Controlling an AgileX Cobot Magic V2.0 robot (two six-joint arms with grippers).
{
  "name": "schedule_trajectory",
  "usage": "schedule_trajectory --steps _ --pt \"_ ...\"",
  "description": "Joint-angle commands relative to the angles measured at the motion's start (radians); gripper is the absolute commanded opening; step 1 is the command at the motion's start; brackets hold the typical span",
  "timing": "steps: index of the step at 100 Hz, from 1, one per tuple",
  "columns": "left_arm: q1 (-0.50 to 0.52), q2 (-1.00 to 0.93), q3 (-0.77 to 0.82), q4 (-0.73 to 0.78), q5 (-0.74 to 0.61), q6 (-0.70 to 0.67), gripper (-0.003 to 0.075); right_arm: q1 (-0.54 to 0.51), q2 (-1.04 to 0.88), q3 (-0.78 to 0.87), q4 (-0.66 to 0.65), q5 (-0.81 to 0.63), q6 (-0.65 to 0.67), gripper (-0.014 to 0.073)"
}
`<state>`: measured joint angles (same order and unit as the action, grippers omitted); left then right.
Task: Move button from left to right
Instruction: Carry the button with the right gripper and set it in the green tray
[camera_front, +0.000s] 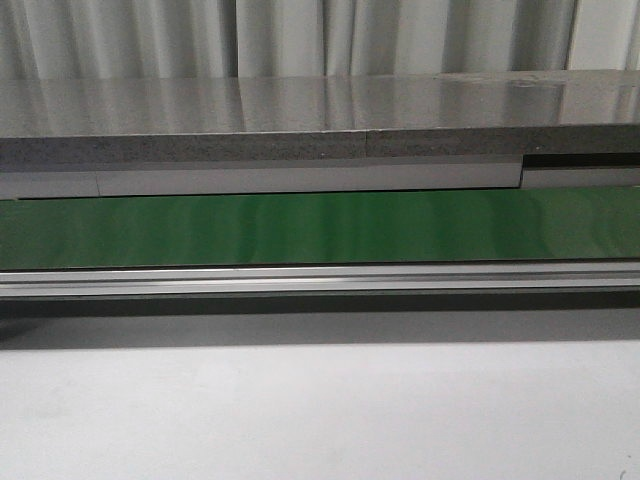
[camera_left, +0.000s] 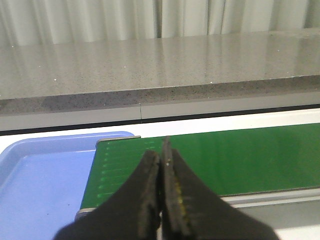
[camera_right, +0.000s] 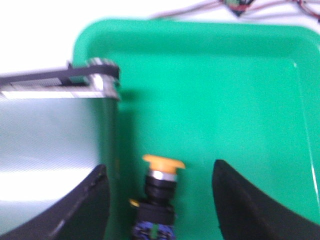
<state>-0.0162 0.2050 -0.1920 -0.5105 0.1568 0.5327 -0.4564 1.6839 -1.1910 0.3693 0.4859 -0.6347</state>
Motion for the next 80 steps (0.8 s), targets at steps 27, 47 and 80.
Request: schedule_trajectory --steps 27,47,80 --pt "-0.009 0.011 -0.029 -0.011 -0.068 0.001 -0.0019 0.087 -0.239 -0.028 0.151 -0.046 0.001 0.0457" --pt "-0.009 0.011 -0.029 -0.011 -0.068 0.001 -0.0019 0.24 -0.366 0.022 0.155 -0.078 0.001 0.0457" --pt "-0.009 0.011 -0.029 -0.011 -0.068 0.001 -0.0019 0.426 -0.649 0.335 0.189 -0.264 0.001 0.0457"
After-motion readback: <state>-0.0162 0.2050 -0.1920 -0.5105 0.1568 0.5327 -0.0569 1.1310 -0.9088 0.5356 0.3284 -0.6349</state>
